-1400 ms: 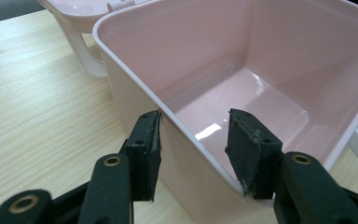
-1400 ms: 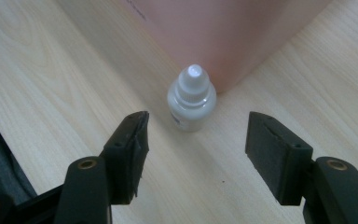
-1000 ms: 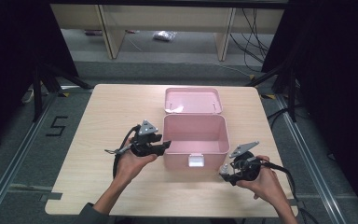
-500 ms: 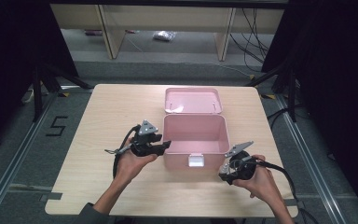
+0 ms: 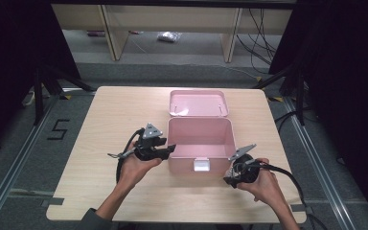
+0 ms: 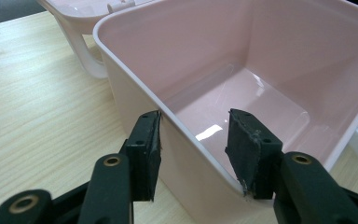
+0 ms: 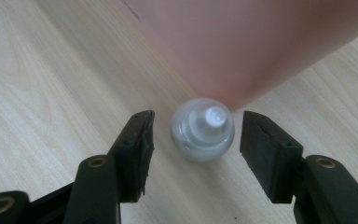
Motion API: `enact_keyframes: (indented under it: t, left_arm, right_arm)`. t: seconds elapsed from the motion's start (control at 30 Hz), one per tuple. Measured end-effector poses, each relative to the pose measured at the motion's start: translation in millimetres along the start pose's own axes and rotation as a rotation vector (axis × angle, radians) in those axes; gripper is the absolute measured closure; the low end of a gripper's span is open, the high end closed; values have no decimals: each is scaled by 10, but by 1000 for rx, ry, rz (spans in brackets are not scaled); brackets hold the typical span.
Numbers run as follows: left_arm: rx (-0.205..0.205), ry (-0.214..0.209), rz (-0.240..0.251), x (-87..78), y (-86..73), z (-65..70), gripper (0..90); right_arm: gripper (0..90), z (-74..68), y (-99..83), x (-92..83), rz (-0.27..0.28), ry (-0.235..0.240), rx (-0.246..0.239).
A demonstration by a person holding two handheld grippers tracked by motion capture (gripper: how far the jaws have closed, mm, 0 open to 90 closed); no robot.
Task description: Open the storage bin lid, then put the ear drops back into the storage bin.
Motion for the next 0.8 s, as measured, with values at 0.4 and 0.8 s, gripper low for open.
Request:
enact_keyframes:
  t: [0.4, 0.8]
  left_arm:
    - [-4, 2, 2, 3, 3, 3, 543]
    - [2, 4, -1, -2, -1, 2, 543]
  right_arm:
    - [503, -13, 8, 48, -23, -1, 6]
    - [527, -1, 35, 48, -15, 3, -2]
Point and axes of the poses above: each handheld gripper's, and its own axes: x roughly forward along the jaws, y roughly out of its top, z roughly to its right, the point moved 6 cm from there along x, roughly forward along the jaws, and after that the axes turned 8 degrees about -z, right-handed, at the moved point
